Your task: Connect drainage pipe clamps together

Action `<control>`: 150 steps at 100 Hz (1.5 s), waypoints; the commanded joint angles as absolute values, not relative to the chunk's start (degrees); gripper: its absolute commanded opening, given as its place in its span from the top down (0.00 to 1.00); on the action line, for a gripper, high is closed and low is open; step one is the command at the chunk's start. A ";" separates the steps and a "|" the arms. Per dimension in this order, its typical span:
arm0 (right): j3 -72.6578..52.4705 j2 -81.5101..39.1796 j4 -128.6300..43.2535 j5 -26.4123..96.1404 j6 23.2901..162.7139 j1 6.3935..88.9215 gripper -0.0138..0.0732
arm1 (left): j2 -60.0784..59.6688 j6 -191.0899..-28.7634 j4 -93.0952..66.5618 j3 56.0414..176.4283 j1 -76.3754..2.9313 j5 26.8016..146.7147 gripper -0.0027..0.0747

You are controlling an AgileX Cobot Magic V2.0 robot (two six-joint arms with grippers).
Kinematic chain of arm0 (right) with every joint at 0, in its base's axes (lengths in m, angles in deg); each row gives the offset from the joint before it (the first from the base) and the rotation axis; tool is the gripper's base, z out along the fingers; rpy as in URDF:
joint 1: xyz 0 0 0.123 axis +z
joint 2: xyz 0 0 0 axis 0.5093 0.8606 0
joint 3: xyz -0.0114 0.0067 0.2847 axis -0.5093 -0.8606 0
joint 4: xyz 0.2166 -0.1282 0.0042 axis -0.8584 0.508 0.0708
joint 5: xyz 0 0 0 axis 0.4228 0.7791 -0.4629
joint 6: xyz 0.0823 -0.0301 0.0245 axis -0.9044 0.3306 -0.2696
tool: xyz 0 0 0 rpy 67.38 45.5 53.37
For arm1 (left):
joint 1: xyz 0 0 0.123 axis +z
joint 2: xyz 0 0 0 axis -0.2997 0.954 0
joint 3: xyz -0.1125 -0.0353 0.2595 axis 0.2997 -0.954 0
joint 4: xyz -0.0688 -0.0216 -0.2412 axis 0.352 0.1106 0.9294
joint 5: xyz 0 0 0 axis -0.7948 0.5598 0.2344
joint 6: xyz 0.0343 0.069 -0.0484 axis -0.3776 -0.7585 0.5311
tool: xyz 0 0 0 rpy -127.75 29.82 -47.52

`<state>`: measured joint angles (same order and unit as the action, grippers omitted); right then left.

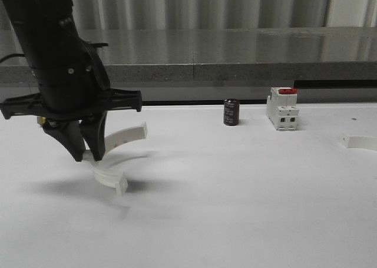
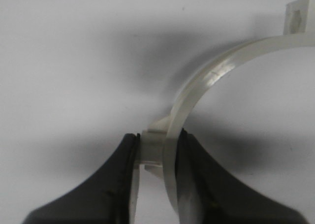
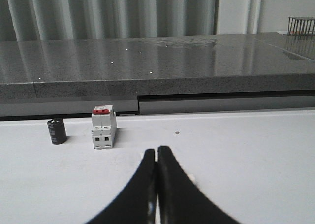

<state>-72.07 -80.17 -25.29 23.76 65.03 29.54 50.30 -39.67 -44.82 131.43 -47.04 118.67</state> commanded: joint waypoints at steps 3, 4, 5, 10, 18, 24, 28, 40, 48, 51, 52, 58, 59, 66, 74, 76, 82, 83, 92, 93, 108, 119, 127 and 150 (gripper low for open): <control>-71.12 -81.28 -24.67 19.24 65.03 29.13 0.92 | 48.94 -38.48 -45.19 133.04 -48.26 116.37 0.97; -71.12 -81.28 -24.67 19.24 65.03 29.13 0.92 | 49.23 -38.48 -45.19 133.04 -48.25 116.37 0.97; -71.12 -81.28 -24.67 19.24 65.03 29.13 0.92 | 49.24 -38.48 -45.30 133.04 -48.25 116.37 0.97; -71.12 -81.28 -24.67 19.24 65.03 29.13 0.92 | 49.82 -38.48 -45.29 133.04 -48.27 116.37 0.97; -71.12 -81.28 -24.67 19.24 65.03 29.13 0.92 | 50.30 -38.48 -45.29 133.04 -48.27 116.37 0.97; -71.12 -81.28 -24.67 19.24 65.03 29.13 0.92 | 50.69 -38.39 -45.03 133.04 -48.27 116.49 0.97; -71.12 -81.28 -24.67 19.24 65.03 29.13 0.92 | 50.70 -38.39 -45.03 133.04 -48.27 116.77 0.96; -71.12 -81.28 -24.67 19.24 65.03 29.13 0.92 | 50.78 -38.39 -45.03 133.04 -48.27 116.64 0.85; -71.12 -81.28 -24.67 19.24 65.03 29.13 0.92 | 50.78 -38.39 -44.94 133.04 -48.27 116.64 0.71; -71.12 -81.28 -24.67 19.24 65.03 29.13 0.92 | 50.78 -38.39 -44.94 133.04 -48.27 116.53 0.65; -71.12 -81.28 -24.67 19.24 65.03 29.13 0.92 | 50.78 -38.39 -44.94 133.04 -48.27 116.53 0.62; -71.12 -81.28 -24.67 19.24 65.03 29.13 0.92 | 50.78 -38.39 -44.94 133.04 -48.27 116.41 0.52; -71.12 -81.28 -24.67 19.24 65.03 29.13 0.92 | 50.78 -38.39 -44.94 133.04 -48.27 116.41 0.50; -71.12 -81.28 -24.67 19.24 65.03 29.13 0.92 | 50.78 -38.39 -44.94 133.04 -48.27 116.20 0.45; -71.12 -81.28 -24.67 19.24 65.03 29.13 0.92 | 50.05 -38.52 -45.17 133.04 -48.27 116.20 0.46; -71.12 -81.28 -24.67 19.24 65.03 29.13 0.92 | 49.71 -38.79 -45.55 133.04 -48.27 116.20 0.47; -71.12 -81.28 -24.67 19.24 65.03 29.13 0.92 | 48.25 -39.31 -46.71 133.04 -48.17 116.20 0.48; -71.12 -81.28 -24.67 19.24 65.03 29.13 0.92 | 48.07 -39.78 -46.85 133.04 -48.16 116.20 0.48; -71.12 -81.28 -24.67 19.24 65.03 29.13 0.92 | 44.89 -44.43 -46.01 133.04 -47.11 115.31 0.52; -71.12 -81.28 -24.67 19.24 65.03 29.13 0.92 | 44.35 -44.85 -45.88 133.04 -46.99 115.31 0.53; -71.12 -81.28 -24.67 19.24 65.03 29.13 0.92 | 38.29 -54.77 -43.25 133.04 -43.90 114.58 0.72; -71.12 -81.28 -24.67 19.24 65.03 29.13 0.92 | 33.65 -62.19 -40.78 132.91 -40.18 115.06 0.91; -71.12 -81.28 -24.67 19.24 65.03 29.13 0.92 | 30.66 -67.50 -38.46 132.54 -37.11 115.06 0.99; -71.12 -81.28 -24.67 19.24 65.03 29.13 0.92 | 21.99 -78.94 -31.64 127.15 -27.27 112.58 0.99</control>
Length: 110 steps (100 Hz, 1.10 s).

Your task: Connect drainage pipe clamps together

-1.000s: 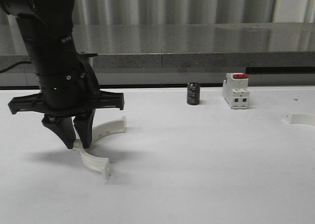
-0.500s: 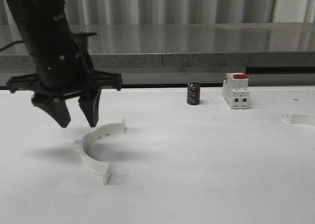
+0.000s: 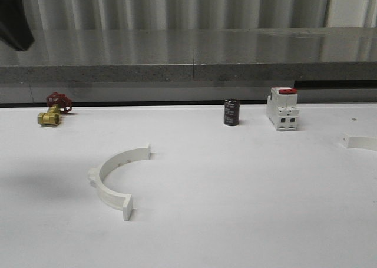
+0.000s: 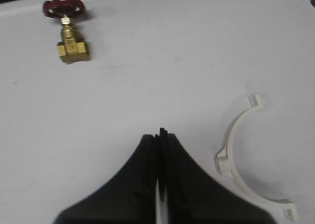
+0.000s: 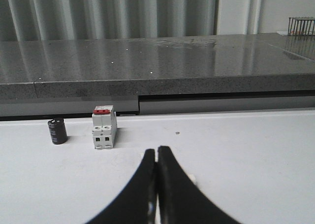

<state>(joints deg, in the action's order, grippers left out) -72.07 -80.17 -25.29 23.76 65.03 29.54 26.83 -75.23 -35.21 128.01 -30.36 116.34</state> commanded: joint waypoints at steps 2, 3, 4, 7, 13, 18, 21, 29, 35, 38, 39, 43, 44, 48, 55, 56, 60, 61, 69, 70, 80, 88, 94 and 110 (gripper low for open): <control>-71.12 -81.28 -24.67 19.24 65.03 29.13 0.92 | 21.19 -79.46 -31.07 126.35 -26.44 112.16 0.99; -71.12 -81.28 -24.67 19.24 65.03 29.13 0.92 | 20.92 -79.59 -30.91 125.79 -25.91 112.02 0.99; -71.12 -81.28 -24.67 19.24 65.03 29.13 0.92 | 20.38 -79.59 -30.76 125.50 -25.66 111.73 0.99; -71.12 -81.28 -24.67 19.24 65.03 29.13 0.92 | 19.24 -79.59 -30.76 124.29 -24.71 111.19 0.99; -71.12 -81.28 -24.67 19.24 65.03 29.13 0.92 | 16.92 -79.68 -30.76 121.47 -22.84 110.03 0.99; -71.12 -81.28 -24.67 19.24 65.03 29.13 0.92 | 14.45 -79.86 -30.76 119.13 -21.64 108.56 0.99; -71.12 -81.28 -24.67 19.24 65.03 29.13 0.92 | 13.22 -80.12 -30.76 117.78 -21.03 107.90 0.99; -71.12 -81.28 -24.67 19.24 65.03 29.13 0.92 | 9.46 -80.48 -30.76 113.82 -19.84 106.23 0.99; -71.12 -81.28 -24.67 19.24 65.03 29.13 0.92 | 6.94 -80.48 -30.65 111.15 -19.58 105.04 0.99; -71.12 -81.28 -24.67 19.24 65.03 29.13 0.92 | 5.64 -80.48 -30.21 109.44 -19.58 104.19 0.99; -71.12 -81.28 -24.67 19.24 65.03 29.13 0.92 | 4.98 -80.48 -30.07 109.09 -19.58 103.69 0.99; -71.12 -81.28 -24.67 19.24 65.03 29.13 0.92 | 3.31 -80.48 -29.26 107.02 -19.58 102.36 0.99; -71.12 -81.28 -24.67 19.24 65.03 29.13 0.92 | 2.64 -80.48 -29.06 106.68 -19.58 101.81 0.99; -71.12 -81.28 -24.67 19.24 65.03 29.13 0.92 | 0.85 -80.48 -28.52 104.70 -19.69 100.57 0.99; -71.12 -81.28 -24.67 19.24 65.03 29.13 0.92 | -2.85 -80.48 -27.91 101.67 -19.69 98.51 0.99; -71.12 -81.28 -24.67 19.24 65.03 29.13 0.92 | -3.59 -80.48 -27.91 101.39 -19.69 98.19 0.99; -71.12 -81.28 -24.67 19.24 65.03 29.13 0.92 | -5.88 -80.48 -27.91 99.86 -19.69 97.51 0.99; -71.12 -81.28 -24.67 19.24 65.03 29.13 0.92 | -6.26 -80.48 -27.91 99.62 -19.69 97.40 0.99; -71.12 -81.28 -24.67 19.24 65.03 29.13 0.92 | -10.23 -80.48 -27.91 97.07 -19.69 96.35 0.99; -71.12 -81.28 -24.67 19.24 65.03 29.13 0.92 | -11.00 -80.48 -27.91 96.89 -19.69 96.22 0.99; -71.12 -81.28 -24.67 19.24 65.03 29.13 0.92 | -16.24 -80.48 -27.91 94.33 -19.69 95.42 0.99; -71.12 -81.28 -24.67 19.24 65.03 29.13 0.92 | -20.59 -80.48 -27.91 92.66 -19.69 94.93 0.99; -71.12 -81.28 -24.67 19.24 65.03 29.13 0.92 | -23.30 -80.48 -27.91 91.49 -19.69 94.80 0.99; -71.12 -81.28 -24.67 19.24 65.03 29.13 0.92 | -30.38 -80.48 -27.91 88.60 -19.69 93.67 0.99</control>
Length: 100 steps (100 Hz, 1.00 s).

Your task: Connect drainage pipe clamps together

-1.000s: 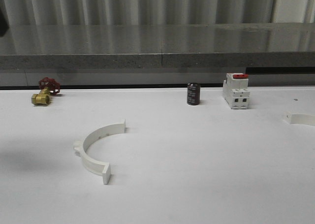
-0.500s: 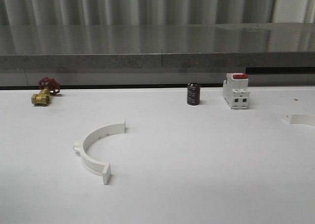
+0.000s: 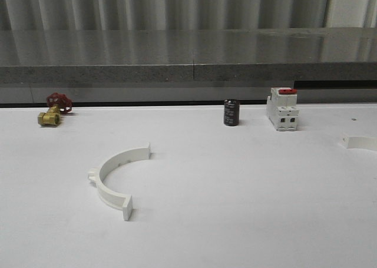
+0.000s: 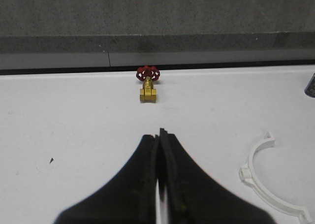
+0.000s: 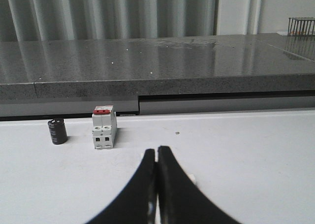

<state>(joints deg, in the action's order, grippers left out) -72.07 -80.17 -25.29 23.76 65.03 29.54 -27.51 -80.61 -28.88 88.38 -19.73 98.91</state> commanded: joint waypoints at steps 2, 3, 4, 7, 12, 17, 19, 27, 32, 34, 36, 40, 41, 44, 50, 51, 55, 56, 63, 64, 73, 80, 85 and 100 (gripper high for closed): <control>-71.12 -81.28 -24.67 19.24 65.03 29.13 0.92 | -31.28 -80.48 -27.91 88.35 -19.69 93.44 0.99; -71.12 -81.28 -24.67 19.24 65.03 29.13 0.92 | -31.58 -80.48 -27.91 88.22 -19.69 93.41 0.99; -71.12 -81.28 -24.67 19.24 65.03 29.13 0.92 | -32.18 -80.48 -27.91 88.04 -19.69 93.27 0.99; -71.12 -81.28 -24.67 19.24 65.03 29.13 0.92 | -33.37 -80.48 -27.91 87.52 -19.69 93.14 0.99; -71.12 -81.28 -24.67 19.24 65.03 29.13 0.92 | -35.46 -80.48 -27.91 86.79 -19.69 92.81 0.99; -71.12 -81.28 -24.67 19.24 65.03 29.13 0.92 | -37.50 -80.48 -27.91 86.06 -19.69 92.52 0.99; -71.12 -81.28 -24.67 19.24 65.03 29.13 0.92 | -38.34 -80.48 -27.91 85.89 -19.69 92.41 0.99; -71.12 -81.28 -24.67 19.24 65.03 29.13 0.92 | -41.28 -80.48 -27.91 84.77 -19.69 92.41 0.99; -71.12 -81.28 -24.67 19.24 65.03 29.13 0.92 | -42.67 -80.48 -27.91 84.19 -19.69 92.41 0.99; -71.12 -81.28 -24.67 19.24 65.03 29.13 0.92 | -43.05 -80.48 -27.91 83.86 -19.69 92.41 0.99; -71.12 -81.28 -24.67 19.24 65.03 29.13 0.92 | -43.54 -80.48 -27.91 83.71 -19.69 92.41 0.99; -71.12 -81.28 -24.67 19.24 65.03 29.13 0.92 | -44.43 -80.48 -27.91 83.50 -19.69 92.70 0.99; -71.12 -81.28 -24.67 19.24 65.03 29.13 0.92 | -44.54 -80.48 -27.91 83.50 -19.69 92.85 0.99; -71.12 -81.28 -24.67 19.24 65.03 29.13 0.92 | -45.09 -80.48 -27.91 83.50 -19.69 92.84 0.99; -71.12 -81.28 -24.67 19.10 65.03 29.13 0.92 | -45.57 -80.48 -27.91 83.50 -19.69 92.73 0.99; -71.12 -81.28 -24.67 19.10 65.03 29.13 0.92 | -45.54 -80.48 -27.91 83.50 -19.69 92.59 0.99; -71.12 -81.28 -24.67 19.03 65.03 29.13 0.92 | -45.54 -80.48 -27.91 83.50 -19.69 92.48 0.99; -71.12 -81.28 -24.67 19.03 65.03 29.13 0.92 | -45.54 -80.48 -27.91 83.50 -19.69 92.48 0.99; -71.12 -81.28 -24.67 19.03 65.03 29.13 0.92 | -45.54 -80.48 -27.91 83.50 -19.69 92.48 0.99; -71.12 -81.28 -24.67 19.03 65.03 29.13 0.92 | -45.54 -80.48 -27.91 83.50 -19.69 92.45 0.99; -71.12 -81.28 -24.67 18.75 65.03 29.13 0.92 | -45.54 -80.48 -27.91 83.50 -19.69 92.45 0.99; -71.12 -81.28 -24.67 18.40 65.03 29.13 0.92 | -45.54 -80.48 -27.91 83.50 -19.69 92.35 0.99; -71.08 -81.28 -24.67 17.97 65.03 29.13 0.92 | -45.54 -80.48 -27.91 83.50 -19.69 92.35 0.99; -69.63 -81.28 -24.67 17.64 65.03 29.31 0.92 | -45.54 -80.48 -27.91 83.50 -19.69 92.35 0.99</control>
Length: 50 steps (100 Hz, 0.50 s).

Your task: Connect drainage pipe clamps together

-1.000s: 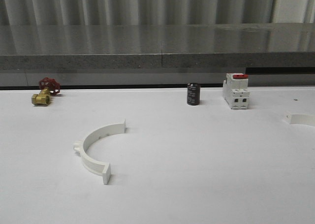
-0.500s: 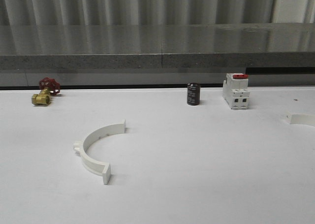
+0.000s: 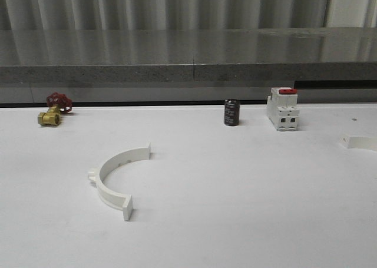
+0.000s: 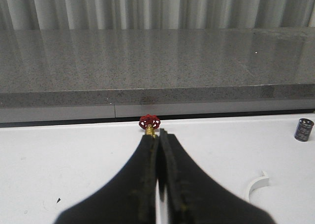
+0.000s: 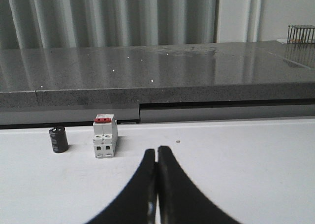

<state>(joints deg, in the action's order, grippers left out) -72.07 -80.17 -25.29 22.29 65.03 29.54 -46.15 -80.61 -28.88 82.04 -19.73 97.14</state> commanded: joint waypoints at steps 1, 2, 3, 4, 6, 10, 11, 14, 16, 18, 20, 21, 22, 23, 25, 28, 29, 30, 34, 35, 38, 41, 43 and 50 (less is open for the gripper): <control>-69.27 -81.28 -24.67 18.21 65.03 29.31 0.92 | -45.54 -80.48 -27.91 83.50 -19.69 92.35 0.99; -69.08 -81.28 -24.67 18.56 65.03 29.31 0.92 | -45.54 -80.48 -27.91 83.50 -19.69 92.35 0.99; -68.67 -81.23 -24.67 19.35 65.03 29.31 0.92 | -45.54 -80.48 -27.91 83.50 -19.69 92.35 0.99; -68.47 -81.23 -24.62 19.77 65.03 29.31 0.92 | -45.54 -80.48 -27.91 83.50 -19.69 92.35 0.99; -67.78 -81.23 -24.56 21.02 65.03 29.31 0.92 | -45.54 -80.48 -27.91 83.50 -19.69 92.35 0.99; -66.24 -81.23 -24.28 23.93 65.03 29.31 0.92 | -45.54 -80.48 -27.91 83.50 -19.69 92.35 0.99; -65.95 -81.23 -24.12 24.40 65.03 29.31 0.92 | -45.54 -80.48 -27.91 83.50 -19.69 92.35 0.99; -64.76 -81.07 -23.75 26.32 65.03 29.31 0.92 | -45.54 -80.48 -27.91 83.50 -19.69 92.35 0.99; -63.85 -80.86 -23.62 27.64 65.03 29.31 0.92 | -45.54 -80.48 -27.91 83.50 -19.69 92.35 0.99; -62.90 -80.67 -23.43 28.90 65.03 29.31 0.92 | -45.54 -80.48 -27.91 83.50 -19.69 92.35 0.99; -61.95 -80.40 -23.30 30.06 65.03 29.31 0.92 | -45.54 -80.48 -27.91 83.50 -19.69 92.35 0.99; -61.64 -80.29 -23.24 30.43 65.03 29.31 0.92 | -45.54 -80.48 -27.91 83.50 -19.69 92.35 0.99; -60.98 -80.09 -23.16 31.07 65.03 29.31 0.92 | -45.54 -80.48 -27.91 83.50 -19.69 92.35 0.99; -60.64 -80.00 -23.09 31.42 65.03 29.31 0.92 | -45.54 -80.48 -27.91 83.50 -19.69 92.35 0.99; -59.62 -79.56 -23.11 32.43 65.03 29.31 0.92 | -45.54 -80.48 -27.91 83.50 -19.69 92.35 0.99; -58.28 -78.90 -23.11 33.73 65.03 29.31 0.92 | -45.54 -80.48 -27.91 83.50 -19.69 92.35 0.99; -57.60 -78.49 -23.11 34.34 65.03 29.31 0.92 | -45.54 -80.48 -27.91 83.50 -19.69 92.35 0.99; -57.25 -78.29 -23.11 34.66 65.03 29.31 0.92 | -45.54 -80.48 -27.91 83.50 -19.69 92.35 0.99; -55.14 -76.91 -23.11 36.56 65.03 29.31 0.92 | -45.54 -80.48 -27.91 83.50 -19.69 92.35 0.99; -54.79 -76.66 -23.11 36.85 65.03 29.31 0.92 | -45.54 -80.48 -27.91 83.50 -19.69 92.35 0.99; -53.11 -75.26 -23.11 38.28 65.03 29.31 0.92 | -45.54 -80.48 -27.91 83.50 -19.69 92.35 0.99; -51.78 -74.02 -23.11 39.31 65.03 29.31 0.92 | -45.54 -80.48 -27.91 83.50 -19.69 92.35 0.99; -50.79 -73.02 -23.11 40.08 65.03 29.31 0.92 | -45.54 -80.48 -27.91 83.50 -19.69 92.35 0.99; -47.48 -69.41 -23.11 43.16 65.03 29.31 0.92 | -45.54 -80.48 -27.91 83.50 -19.69 92.35 0.99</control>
<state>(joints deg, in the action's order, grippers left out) -52.58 -74.14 -23.97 43.34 65.03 29.54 -46.15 -80.61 -28.88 82.04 -19.73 97.14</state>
